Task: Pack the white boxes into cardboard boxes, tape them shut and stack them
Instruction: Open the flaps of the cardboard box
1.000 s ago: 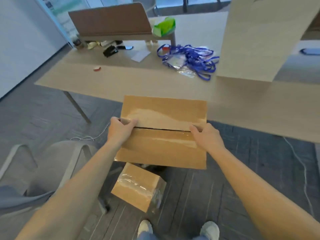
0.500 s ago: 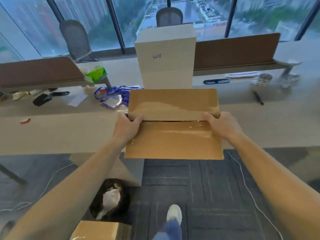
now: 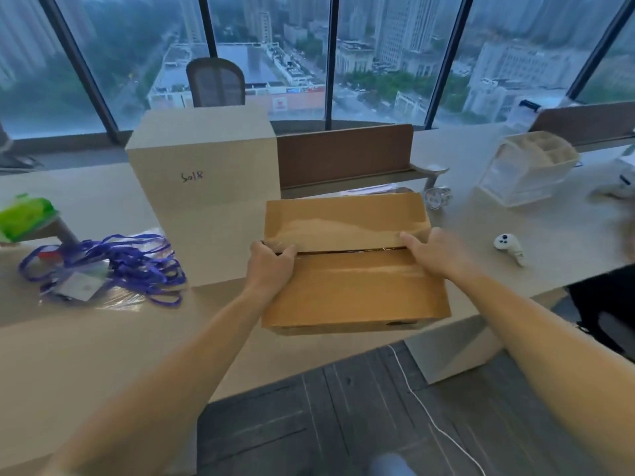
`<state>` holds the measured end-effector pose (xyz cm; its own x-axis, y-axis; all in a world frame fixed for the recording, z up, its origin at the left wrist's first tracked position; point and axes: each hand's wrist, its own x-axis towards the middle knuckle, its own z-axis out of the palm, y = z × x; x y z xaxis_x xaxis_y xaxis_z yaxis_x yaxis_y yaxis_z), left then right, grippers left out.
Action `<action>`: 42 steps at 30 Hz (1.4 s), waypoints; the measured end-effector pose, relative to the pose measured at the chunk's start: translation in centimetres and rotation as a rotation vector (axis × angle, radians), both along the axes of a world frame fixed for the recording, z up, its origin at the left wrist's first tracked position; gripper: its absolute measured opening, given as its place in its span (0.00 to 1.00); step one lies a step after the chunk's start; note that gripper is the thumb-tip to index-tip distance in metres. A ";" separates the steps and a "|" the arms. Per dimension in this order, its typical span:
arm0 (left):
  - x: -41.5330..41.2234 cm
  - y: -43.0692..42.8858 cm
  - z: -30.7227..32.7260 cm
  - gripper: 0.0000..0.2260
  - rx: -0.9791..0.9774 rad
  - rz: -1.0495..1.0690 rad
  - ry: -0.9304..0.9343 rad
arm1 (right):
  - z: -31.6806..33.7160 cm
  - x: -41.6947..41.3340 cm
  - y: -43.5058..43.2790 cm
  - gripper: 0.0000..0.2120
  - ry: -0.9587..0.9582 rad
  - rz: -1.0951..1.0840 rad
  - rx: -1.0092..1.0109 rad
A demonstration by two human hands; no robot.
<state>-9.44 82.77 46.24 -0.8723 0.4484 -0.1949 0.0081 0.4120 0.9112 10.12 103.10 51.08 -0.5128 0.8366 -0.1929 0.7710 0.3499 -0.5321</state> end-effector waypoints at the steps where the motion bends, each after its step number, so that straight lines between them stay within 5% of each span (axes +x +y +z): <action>1: -0.1 1.0 -0.2 0.26 0.000 -0.002 0.014 | -0.4 -0.2 1.2 0.29 -0.006 -0.001 -0.006; 11: -2.1 12.1 -4.2 0.31 -0.159 0.082 0.038 | -6.3 -4.4 15.1 0.31 -0.067 0.120 -0.070; 21: -1.4 20.8 -7.7 0.27 -0.323 0.306 -0.111 | -9.6 -9.3 24.8 0.19 -0.196 0.401 -0.155; 29: -3.9 22.6 -10.3 0.29 -0.339 0.295 -0.164 | -12.6 -12.8 27.0 0.22 -0.260 0.384 -0.187; 33: -6.1 22.7 -11.2 0.29 -0.349 0.258 -0.154 | -13.5 -14.6 27.2 0.33 -0.260 0.256 -0.160; 38: -7.8 22.3 -10.2 0.24 -0.390 0.239 -0.047 | -11.7 -15.3 27.5 0.24 -0.354 0.194 0.066; 42: -10.4 21.8 -8.1 0.19 -0.223 0.287 -0.044 | -10.0 -17.1 29.2 0.20 -0.208 0.155 0.049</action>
